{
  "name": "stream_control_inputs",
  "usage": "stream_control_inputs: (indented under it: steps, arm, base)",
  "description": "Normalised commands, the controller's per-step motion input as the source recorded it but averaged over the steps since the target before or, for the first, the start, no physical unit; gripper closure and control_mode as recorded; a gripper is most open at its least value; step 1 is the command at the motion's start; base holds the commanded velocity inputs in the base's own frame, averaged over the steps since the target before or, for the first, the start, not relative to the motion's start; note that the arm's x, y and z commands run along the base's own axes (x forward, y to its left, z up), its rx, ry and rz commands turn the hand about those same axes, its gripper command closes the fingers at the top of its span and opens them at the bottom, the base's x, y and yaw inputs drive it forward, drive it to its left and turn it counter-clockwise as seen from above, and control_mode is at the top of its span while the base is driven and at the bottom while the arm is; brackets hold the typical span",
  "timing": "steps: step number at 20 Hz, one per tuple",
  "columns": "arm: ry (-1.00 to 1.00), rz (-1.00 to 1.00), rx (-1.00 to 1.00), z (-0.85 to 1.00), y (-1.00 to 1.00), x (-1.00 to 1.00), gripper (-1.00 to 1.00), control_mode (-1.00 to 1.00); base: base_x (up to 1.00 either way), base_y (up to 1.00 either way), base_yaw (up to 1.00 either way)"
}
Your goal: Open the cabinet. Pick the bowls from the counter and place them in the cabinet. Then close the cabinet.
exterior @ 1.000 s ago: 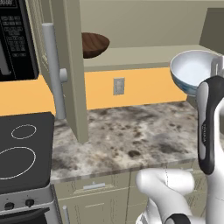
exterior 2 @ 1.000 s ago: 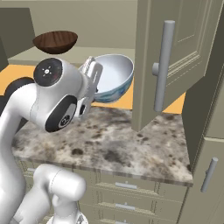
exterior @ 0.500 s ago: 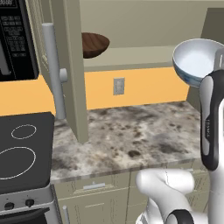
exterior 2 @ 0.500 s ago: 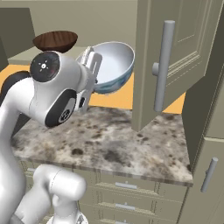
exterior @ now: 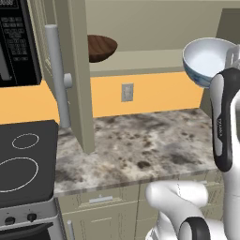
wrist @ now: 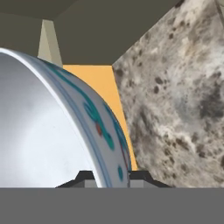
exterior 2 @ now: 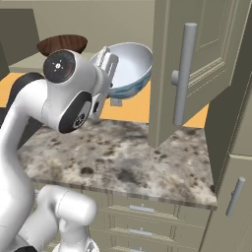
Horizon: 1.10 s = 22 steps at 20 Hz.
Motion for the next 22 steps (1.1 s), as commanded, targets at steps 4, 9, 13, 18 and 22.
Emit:
stream_control_inputs:
  steps: [4, 9, 13, 18, 22]
  arm:
    - [-0.01, 0.0, 0.01, 0.04, 0.0, 0.25, 1.0, -1.0]
    - [0.0, 0.0, 0.0, 0.01, 0.0, 0.31, 1.0, -1.0]
    - [-0.01, 0.0, 0.0, 0.02, 0.0, 0.44, 1.0, -1.0]
    - [-0.01, 0.0, 0.0, 0.05, 0.0, 0.43, 1.0, -1.0]
    - [0.0, 0.0, 0.0, 0.08, 0.0, 0.37, 1.0, -1.0]
  base:
    - [0.0, 0.0, 0.0]
    - [0.0, 0.0, 0.0]
    - [0.0, 0.0, 0.0]
    - [0.0, 0.0, 0.0]
    - [0.0, 0.0, 0.0]
